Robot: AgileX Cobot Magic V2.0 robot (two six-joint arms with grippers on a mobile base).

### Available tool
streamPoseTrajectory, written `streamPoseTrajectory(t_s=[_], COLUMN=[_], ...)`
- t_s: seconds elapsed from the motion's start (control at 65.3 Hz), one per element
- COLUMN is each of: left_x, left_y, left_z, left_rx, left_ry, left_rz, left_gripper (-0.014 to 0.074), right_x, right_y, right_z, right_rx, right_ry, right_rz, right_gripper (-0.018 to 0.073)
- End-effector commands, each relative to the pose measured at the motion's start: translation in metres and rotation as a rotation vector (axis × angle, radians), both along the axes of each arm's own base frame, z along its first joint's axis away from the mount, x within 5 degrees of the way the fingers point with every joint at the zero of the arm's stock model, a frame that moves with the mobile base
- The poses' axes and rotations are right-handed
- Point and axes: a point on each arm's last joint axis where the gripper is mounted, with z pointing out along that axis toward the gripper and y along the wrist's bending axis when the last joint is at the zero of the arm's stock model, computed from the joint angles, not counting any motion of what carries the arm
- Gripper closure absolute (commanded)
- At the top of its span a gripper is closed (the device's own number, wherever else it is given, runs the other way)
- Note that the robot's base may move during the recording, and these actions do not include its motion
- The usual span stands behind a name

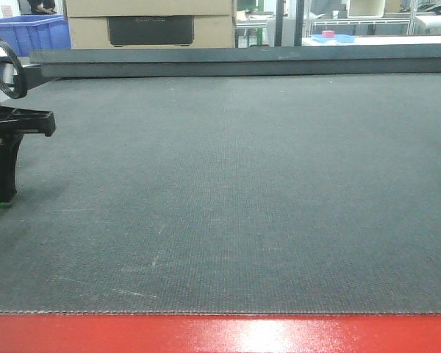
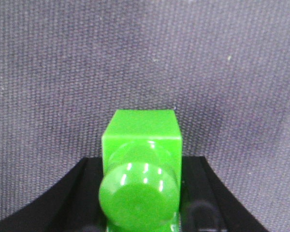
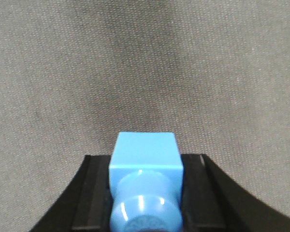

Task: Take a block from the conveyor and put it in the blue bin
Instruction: 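Lift both held blocks up off the conveyor belt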

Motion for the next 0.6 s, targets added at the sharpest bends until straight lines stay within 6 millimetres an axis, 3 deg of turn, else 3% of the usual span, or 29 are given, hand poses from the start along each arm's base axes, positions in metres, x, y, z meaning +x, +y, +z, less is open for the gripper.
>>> streamPoseTrajectory(t_s=[0.0, 0.184, 0.337, 0.459, 0.582], left_x=[-0.002, -0.006, -0.023, -0.041, -0.063], left_y=[0.000, 0.000, -0.004, -0.006, -0.004], left_z=[0.007, 0.026, 0.047, 0.056, 0.057], left_rx=[0.006, 0.018, -0.053, -0.119, -0.167], left_ry=[0.002, -0.044, -0.200, -0.363, -0.519], left_rz=[-0.018, -0.162, -0.310, -0.295, -0.264], left_gripper=[0.0685, 0.0707, 0.0707, 0.0707, 0.0707], right_x=[-0.003, -0.014, -0.028, -0.043, -0.062], right_y=[0.002, 0.011, 0.031, 0.046, 0.057], right_z=[0.007, 0.037, 0.062, 0.066, 0.057], right_rx=[-0.006, -0.024, -0.065, -0.066, -0.058], right_ry=[-0.022, -0.174, -0.390, -0.506, -0.581], right_rz=[0.012, 0.053, 0.187, 0.245, 0.285], right_gripper=[0.0720, 0.0720, 0.0720, 0.0720, 0.0720])
